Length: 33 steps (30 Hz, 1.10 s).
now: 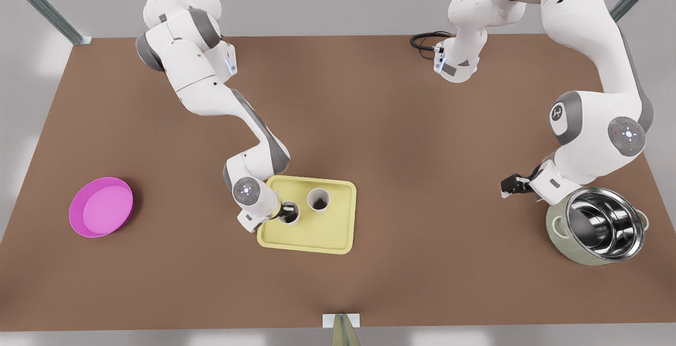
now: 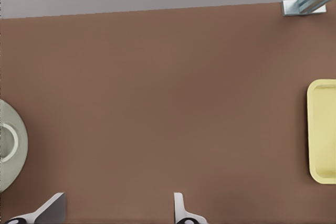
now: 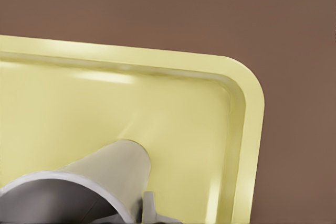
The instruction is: Use the left arm to pick up the white IKEA cup from the tray and place it on the middle-left position; use the right arm to pick up the white IKEA cup from the tray and place it on the middle-right position
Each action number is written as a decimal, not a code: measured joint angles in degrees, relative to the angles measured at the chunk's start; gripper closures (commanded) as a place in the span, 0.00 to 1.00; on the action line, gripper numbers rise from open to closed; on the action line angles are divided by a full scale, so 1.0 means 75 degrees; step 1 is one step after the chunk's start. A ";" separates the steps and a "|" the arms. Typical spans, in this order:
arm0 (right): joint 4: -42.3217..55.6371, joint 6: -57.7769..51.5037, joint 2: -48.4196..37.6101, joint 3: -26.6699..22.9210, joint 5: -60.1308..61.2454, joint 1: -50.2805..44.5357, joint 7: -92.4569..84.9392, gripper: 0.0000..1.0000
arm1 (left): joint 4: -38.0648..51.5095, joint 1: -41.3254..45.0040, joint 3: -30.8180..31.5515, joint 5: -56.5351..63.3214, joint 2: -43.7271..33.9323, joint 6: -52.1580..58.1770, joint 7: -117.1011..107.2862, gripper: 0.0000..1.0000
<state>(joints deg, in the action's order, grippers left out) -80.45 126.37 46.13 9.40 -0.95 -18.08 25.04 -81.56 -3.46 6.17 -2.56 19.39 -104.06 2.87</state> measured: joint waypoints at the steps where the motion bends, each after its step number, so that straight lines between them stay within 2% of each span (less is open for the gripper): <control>1: 0.0000 0.0005 0.0000 -0.0002 0.0001 0.0004 0.0021 0.83 | 0.0022 -0.0163 -0.0012 -0.0017 -0.0010 0.0000 -0.0003 0.00; 7: 0.0029 -0.0140 -0.0443 -0.0020 0.0048 0.0346 0.0062 0.86 | -0.0020 -0.0341 -0.0015 -0.0395 -0.0108 0.0063 -0.0003 0.00; 12: 0.0130 -0.1393 -0.1682 -0.0034 0.0062 0.2383 -0.0659 0.86 | -0.0010 -0.0371 -0.0005 -0.0114 -0.0125 0.0217 -0.0001 0.00; 15: 0.0372 -0.2130 -0.1779 -0.0097 -0.0270 0.3604 -0.1587 0.86 | -0.0010 -0.0375 -0.0005 -0.0058 -0.0129 0.0265 0.0001 0.00; 19: 0.0558 -0.2568 -0.1557 -0.0136 -0.0923 0.4293 -0.2836 0.86 | -0.0037 -0.0382 -0.0011 -0.0052 -0.0142 0.0506 -0.0004 0.00; 23: 0.0573 -0.2556 -0.1175 -0.0107 -0.1141 0.4378 -0.3892 0.86 | -0.0052 -0.0078 0.0158 0.0057 -0.0326 0.0816 -0.0090 0.00; 26: 0.0573 -0.2323 -0.0899 -0.0069 -0.1176 0.4187 -0.4481 0.86 | 0.0031 0.0157 0.0812 0.0113 -0.0526 0.1033 -0.0344 0.00; 29: 0.0565 -0.2043 -0.0574 -0.0060 -0.1148 0.4012 -0.4934 0.86 | 0.0098 0.0612 0.1058 0.0140 -0.0397 0.1101 -0.0682 0.00; 33: 0.0564 -0.1782 -0.0274 -0.0057 -0.0958 0.3961 -0.5438 0.86 | 0.0837 0.1953 0.1113 0.0520 0.0842 0.0749 -0.1430 0.00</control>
<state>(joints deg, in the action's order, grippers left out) -76.23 113.01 44.07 8.97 -8.14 11.62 -15.75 -75.28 11.19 14.52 1.35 25.71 -98.44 -7.85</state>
